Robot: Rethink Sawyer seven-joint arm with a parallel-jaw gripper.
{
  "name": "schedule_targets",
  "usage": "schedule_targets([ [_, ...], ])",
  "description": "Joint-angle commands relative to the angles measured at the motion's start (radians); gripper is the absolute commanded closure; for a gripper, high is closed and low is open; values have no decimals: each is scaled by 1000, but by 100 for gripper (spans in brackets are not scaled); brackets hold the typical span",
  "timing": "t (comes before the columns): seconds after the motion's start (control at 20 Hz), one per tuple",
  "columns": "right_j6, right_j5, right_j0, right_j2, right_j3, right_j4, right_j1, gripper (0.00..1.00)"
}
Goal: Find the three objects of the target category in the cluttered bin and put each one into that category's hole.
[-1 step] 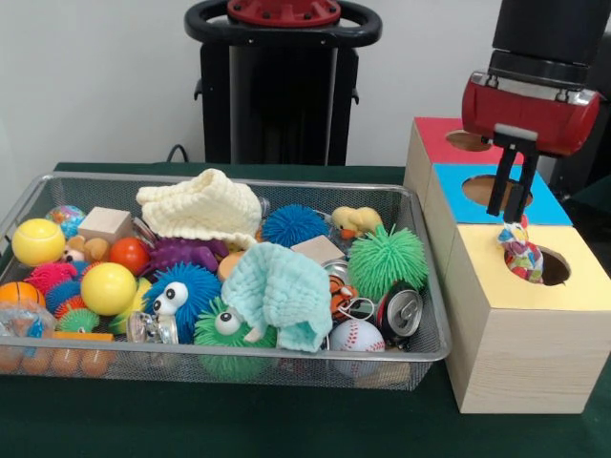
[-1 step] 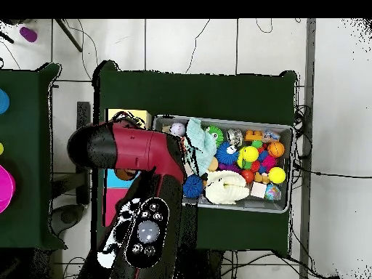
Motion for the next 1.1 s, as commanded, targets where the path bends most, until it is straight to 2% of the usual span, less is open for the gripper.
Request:
schedule_targets([
  [0.05,112,-43,-35,124,115,5,66,100],
  [0.25,117,-60,-44,147,124,17,75,100],
  [0.6,104,7,-76,209,155,48,73,100],
  [1.1,130,25,-82,224,165,60,70,100],
])
